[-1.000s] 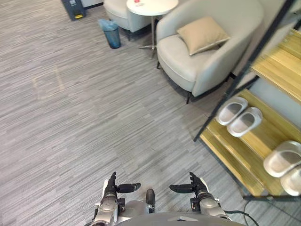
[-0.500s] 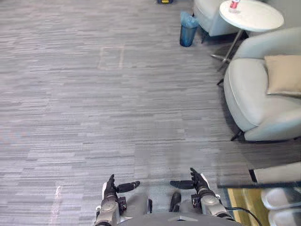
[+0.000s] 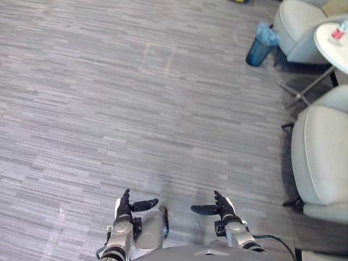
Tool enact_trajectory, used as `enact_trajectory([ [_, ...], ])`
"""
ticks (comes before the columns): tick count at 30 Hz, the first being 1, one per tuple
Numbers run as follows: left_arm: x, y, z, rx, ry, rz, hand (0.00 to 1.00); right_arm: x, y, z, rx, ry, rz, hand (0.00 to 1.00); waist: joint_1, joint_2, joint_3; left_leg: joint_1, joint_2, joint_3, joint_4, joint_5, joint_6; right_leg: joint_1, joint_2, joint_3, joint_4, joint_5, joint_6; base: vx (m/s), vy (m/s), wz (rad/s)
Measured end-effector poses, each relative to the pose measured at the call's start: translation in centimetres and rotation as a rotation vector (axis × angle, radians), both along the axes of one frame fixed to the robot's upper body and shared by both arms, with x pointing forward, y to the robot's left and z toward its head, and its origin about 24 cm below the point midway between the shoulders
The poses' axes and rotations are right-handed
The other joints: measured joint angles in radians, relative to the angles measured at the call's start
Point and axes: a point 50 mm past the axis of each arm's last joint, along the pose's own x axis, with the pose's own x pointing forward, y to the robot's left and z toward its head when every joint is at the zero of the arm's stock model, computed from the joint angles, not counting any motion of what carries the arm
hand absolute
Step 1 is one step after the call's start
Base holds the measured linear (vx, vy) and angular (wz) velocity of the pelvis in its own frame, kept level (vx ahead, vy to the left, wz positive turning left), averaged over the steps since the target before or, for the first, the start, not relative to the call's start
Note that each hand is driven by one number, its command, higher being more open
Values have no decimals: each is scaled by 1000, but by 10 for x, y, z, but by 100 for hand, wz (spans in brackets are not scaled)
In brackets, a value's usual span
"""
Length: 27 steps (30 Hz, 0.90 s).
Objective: Organize the slippers on the shoe rack
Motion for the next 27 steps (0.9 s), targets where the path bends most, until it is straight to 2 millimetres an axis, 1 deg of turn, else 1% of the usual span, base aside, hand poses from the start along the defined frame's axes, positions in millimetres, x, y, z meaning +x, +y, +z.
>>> enact_trajectory([
  [1, -4, 0, -2, 1, 21, -6, 100, -1, 0, 0, -4, 2, 8, 100, -8, 8, 6, 88, -2, -14, -57, -2, 1, -65, 23, 28, 83, -66, -11, 312, 38, 29],
  [2, -8, 0, -4, 1, 31, -5, 100, -3, -1, -1, -6, 4, 9, 100, -16, 14, 6, 137, -2, -21, -97, -2, 1, -109, 45, 26, 72, -96, -35, 428, 28, 36],
  [3, -10, 0, -5, 0, 36, -5, 100, -4, -1, -1, -8, 6, 12, 100, -31, 17, 7, 183, -3, -34, -134, -2, 1, -164, 69, 13, 12, -116, -57, 305, 9, 32],
  [4, -10, 0, -5, -2, 39, -8, 100, -3, -1, -1, -7, 3, 12, 100, -36, 18, 8, 207, -3, -44, -154, -2, 1, -206, 84, 8, -53, -116, -58, 458, -32, 44],
  [5, -10, -2, -6, -8, 46, -14, 100, 1, -1, 2, -10, -22, 19, 100, -46, 15, 7, 232, 0, -67, -187, -4, -2, -272, 117, 11, -220, -102, -47, 279, -39, 42],
  [6, -9, -3, -6, -8, 49, -21, 100, 2, -1, 3, -10, -30, 21, 100, -52, 14, 7, 238, 1, -77, -195, -5, -3, -285, 127, 13, -281, -86, -40, 380, -70, 62],
  [7, -10, -6, -7, -9, 55, -46, 100, 5, 0, 5, -9, -43, 25, 100, -60, 11, 6, 262, 2, -103, -217, -13, -19, -305, 151, 33, -443, -10, -38, 466, -115, 71],
  [8, -12, -7, -8, -10, 65, -66, 100, 4, 0, 4, -11, -39, 28, 100, -69, 12, 5, 289, 7, -127, -229, -23, -36, -289, 169, 60, -487, 98, -42, 575, -155, 86],
  [9, -13, -8, -8, -10, 69, -79, 100, 2, -1, 3, -14, -31, 27, 100, -77, 12, 1, 309, 18, -153, -235, -32, -51, -266, 187, 82, -504, 145, -90, 621, -175, 56],
  [10, -17, -10, -10, -13, 78, -81, 100, 3, -4, 3, -20, -22, 14, 100, -59, 29, -11, 310, 39, -159, -230, -37, -63, -267, 198, 82, -474, 114, -102, 518, -155, 41],
  [11, -17, -14, -10, -24, 80, -85, 100, 2, -7, 2, -20, -17, -8, 100, -60, 36, -11, 309, 37, -171, -203, -31, -77, -266, 189, 69, -429, 64, -103, 509, -148, 21],
  [12, -17, -15, -11, -27, 81, -85, 100, 1, -8, 2, -20, -16, -21, 100, -63, 37, -13, 304, 36, -173, -178, -27, -87, -259, 183, 60, -422, 45, -100, 497, -164, 49],
  [13, -19, -15, -11, -32, 82, -74, 100, -2, -13, 1, -19, -2, -48, 100, -74, 45, -19, 259, 40, -170, -37, -24, -110, -213, 180, 35, -437, 12, -97, 494, -175, 54],
  [14, -18, -16, -11, -38, 77, -56, 100, -4, -12, 0, -18, 2, -49, 100, -77, 52, -22, 198, 51, -156, 116, -12, -136, -173, 184, 18, -465, 1, -97, 488, -169, 68],
  [15, -18, -13, -9, -39, 61, -16, 100, -7, -14, 0, -21, 1, -52, 100, -69, 65, -22, 83, 112, -82, 376, 10, -205, -100, 208, 4, -518, -9, -103, 466, -148, 46],
  [16, -17, -11, -7, -48, 41, 23, 100, -10, -12, -1, -15, 4, -57, 100, -55, 74, -22, 4, 193, -4, 545, -14, -187, -33, 238, 1, -563, -19, -118, 457, -112, 30],
  [17, -12, -9, -5, -44, 22, 36, 100, -13, -10, -2, -6, 17, -64, 100, -41, 67, -20, -44, 229, 37, 583, -33, -172, 18, 244, -3, -599, -21, -117, 522, -92, 7],
  [18, -7, -6, -2, -35, 1, 32, 100, -15, -8, -3, 1, 27, -69, 100, -24, 50, -23, -92, 239, 75, 543, -54, -165, 58, 237, 1, -632, -21, -117, 429, -32, -1],
  [19, -5, -6, -1, -33, -10, 31, 100, -15, -7, -3, 5, 26, -69, 100, -19, 40, -21, -116, 236, 89, 494, -62, -158, 76, 229, 3, -644, -21, -117, 413, 48, -9],
  [20, -1, -3, 3, -23, -32, 25, 100, -10, -6, -1, 9, 13, -72, 100, -15, 31, -13, -152, 222, 102, 390, -63, -155, 106, 213, 4, -662, -21, -117, 422, 134, -17],
  [21, 5, -3, 6, -17, -55, 17, 100, -5, -6, 1, 6, -1, -74, 100, -14, 20, -8, -198, 190, 93, 189, -26, -152, 129, 186, 4, -672, -26, -104, 515, 219, -26],
  [22, 8, -2, 7, -14, -62, 16, 100, -5, -6, 1, 1, -5, -77, 100, -3, 14, -5, -210, 158, 81, 45, 144, -134, 157, 164, 8, -677, -47, -68, 346, 174, -27],
  [23, 8, -1, 7, -12, -61, 16, 100, -5, -7, 1, -2, -2, -79, 100, 2, 13, -6, -203, 152, 81, 31, 191, -113, 166, 161, 13, -679, -50, -61, 491, 199, -5],
  [24, 10, 0, 7, -4, -59, 7, 100, -7, -4, 0, 2, 8, -77, 100, -1, -22, -12, -181, 116, 93, 12, 180, -96, 172, 128, 16, -686, -48, -49, 500, 182, 20],
  [25, 12, 2, 8, 5, -64, 1, 100, -6, 0, -1, 4, 10, -61, 100, -2, -26, -15, -182, 108, 89, 18, 170, -80, 170, 125, 20, -686, -5, -36, 586, 222, 29],
  [26, 12, 2, 8, 9, -61, -3, 100, -6, 2, -1, 5, 12, -53, 100, -2, -27, -15, -182, 109, 89, 29, 164, -72, 174, 124, 29, -685, 19, -27, 521, 226, 25],
  [27, 7, 6, 6, 13, -40, 8, 100, -4, 7, 0, 12, 6, -32, 100, 1, -28, -17, -159, 113, 90, 67, 143, -61, 188, 123, 64, -645, 78, -6, 412, 179, 9],
])
